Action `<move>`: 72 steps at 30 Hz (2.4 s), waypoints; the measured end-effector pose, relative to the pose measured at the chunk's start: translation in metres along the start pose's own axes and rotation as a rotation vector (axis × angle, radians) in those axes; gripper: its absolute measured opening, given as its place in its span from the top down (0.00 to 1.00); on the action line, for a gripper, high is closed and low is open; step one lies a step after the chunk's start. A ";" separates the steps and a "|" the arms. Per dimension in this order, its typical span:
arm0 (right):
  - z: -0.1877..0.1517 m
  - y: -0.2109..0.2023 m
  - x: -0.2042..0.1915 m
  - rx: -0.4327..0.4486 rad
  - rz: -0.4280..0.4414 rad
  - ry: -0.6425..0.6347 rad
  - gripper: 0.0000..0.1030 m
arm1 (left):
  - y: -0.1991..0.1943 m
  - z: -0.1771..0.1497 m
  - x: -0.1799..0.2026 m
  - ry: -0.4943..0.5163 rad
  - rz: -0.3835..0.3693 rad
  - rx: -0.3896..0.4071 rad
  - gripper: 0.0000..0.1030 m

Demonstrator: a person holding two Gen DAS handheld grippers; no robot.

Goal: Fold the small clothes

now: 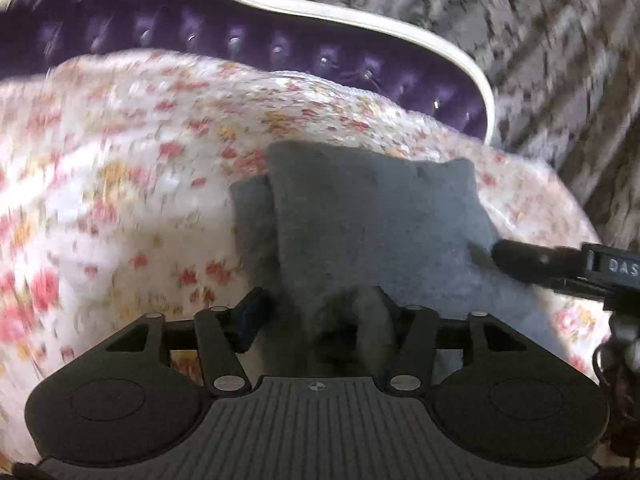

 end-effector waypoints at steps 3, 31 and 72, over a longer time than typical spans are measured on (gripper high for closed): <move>0.004 -0.011 -0.011 0.028 -0.019 -0.063 0.41 | -0.006 -0.002 -0.005 -0.021 -0.001 -0.003 0.41; 0.008 -0.046 -0.021 0.184 -0.340 -0.237 0.00 | -0.058 -0.009 0.031 0.130 0.199 0.123 0.00; -0.095 -0.139 -0.109 0.154 -0.357 -0.227 0.00 | -0.140 -0.062 0.085 0.114 0.353 0.051 0.01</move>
Point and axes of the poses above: each gripper's, at about its wrist camera, not at the fingertips, and y roughly the way its jaws point, x to its right, z to its top, the point moved 1 cm from there along y, roughly the way its jaws point, and after that the axes turned 2 degrees about z, right-handed, at the moved point
